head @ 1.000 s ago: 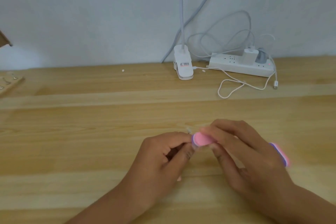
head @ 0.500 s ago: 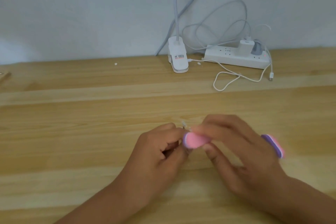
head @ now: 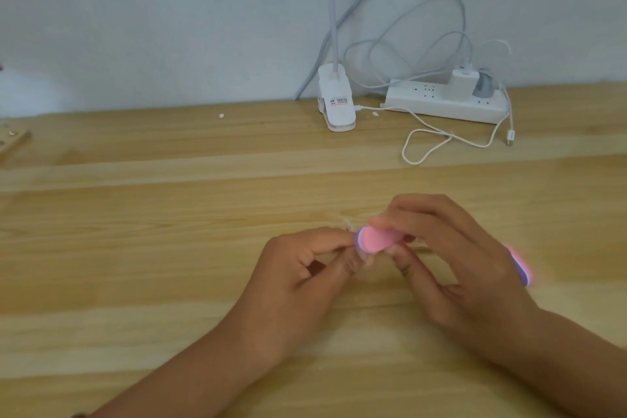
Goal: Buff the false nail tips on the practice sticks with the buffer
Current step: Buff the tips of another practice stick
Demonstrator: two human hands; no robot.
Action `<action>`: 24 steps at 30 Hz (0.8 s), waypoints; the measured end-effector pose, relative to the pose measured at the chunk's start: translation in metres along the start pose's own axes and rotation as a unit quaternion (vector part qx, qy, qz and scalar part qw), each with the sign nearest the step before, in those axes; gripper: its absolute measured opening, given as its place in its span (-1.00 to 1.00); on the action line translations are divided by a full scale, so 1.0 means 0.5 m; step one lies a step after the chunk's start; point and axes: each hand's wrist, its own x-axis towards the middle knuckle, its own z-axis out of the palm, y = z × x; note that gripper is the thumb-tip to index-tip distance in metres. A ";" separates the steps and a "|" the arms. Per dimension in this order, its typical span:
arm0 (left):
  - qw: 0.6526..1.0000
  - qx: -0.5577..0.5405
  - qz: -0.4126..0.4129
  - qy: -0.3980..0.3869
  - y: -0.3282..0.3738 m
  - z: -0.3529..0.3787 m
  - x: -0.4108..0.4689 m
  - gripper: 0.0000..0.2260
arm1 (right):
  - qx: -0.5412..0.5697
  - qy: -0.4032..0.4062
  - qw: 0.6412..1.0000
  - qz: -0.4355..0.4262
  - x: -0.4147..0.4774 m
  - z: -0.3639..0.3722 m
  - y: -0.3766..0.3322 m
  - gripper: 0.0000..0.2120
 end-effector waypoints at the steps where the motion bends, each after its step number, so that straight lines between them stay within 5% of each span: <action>1: 1.000 -0.006 -0.002 -0.009 0.001 0.000 0.000 -0.85 | 0.008 -0.003 1.000 -0.011 -0.001 0.002 -0.004 -0.75; 8: 1.000 -0.012 -0.014 -0.025 -0.006 0.001 -0.002 -0.83 | 0.024 0.018 0.999 0.043 0.002 -0.008 0.009 -0.75; 24: 0.998 -0.026 -0.005 -0.048 -0.004 -0.003 0.001 -0.79 | 0.048 -0.024 0.999 0.004 0.006 -0.004 0.005 -0.74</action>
